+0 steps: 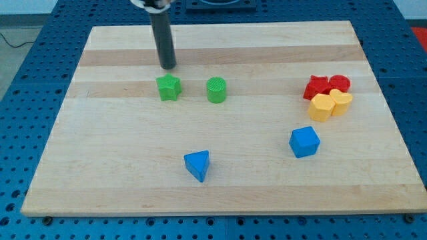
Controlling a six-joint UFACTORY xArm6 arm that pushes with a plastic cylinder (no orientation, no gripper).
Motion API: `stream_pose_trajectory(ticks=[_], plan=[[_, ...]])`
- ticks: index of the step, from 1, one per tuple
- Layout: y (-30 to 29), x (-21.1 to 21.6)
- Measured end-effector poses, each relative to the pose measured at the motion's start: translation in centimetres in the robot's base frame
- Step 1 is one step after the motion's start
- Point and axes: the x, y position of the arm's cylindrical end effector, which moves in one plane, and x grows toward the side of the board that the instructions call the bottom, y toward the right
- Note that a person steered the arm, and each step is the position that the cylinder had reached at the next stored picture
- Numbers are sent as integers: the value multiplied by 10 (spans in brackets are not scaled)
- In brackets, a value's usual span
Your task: Move green star closer to green circle
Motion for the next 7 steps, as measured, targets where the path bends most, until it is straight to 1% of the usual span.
stream_pose_trajectory(ticks=[1,2,3,4,5,6,7], plan=[[-41,18],[-34,46],[4,61],[52,65],[52,65],[1,67],[-27,96]])
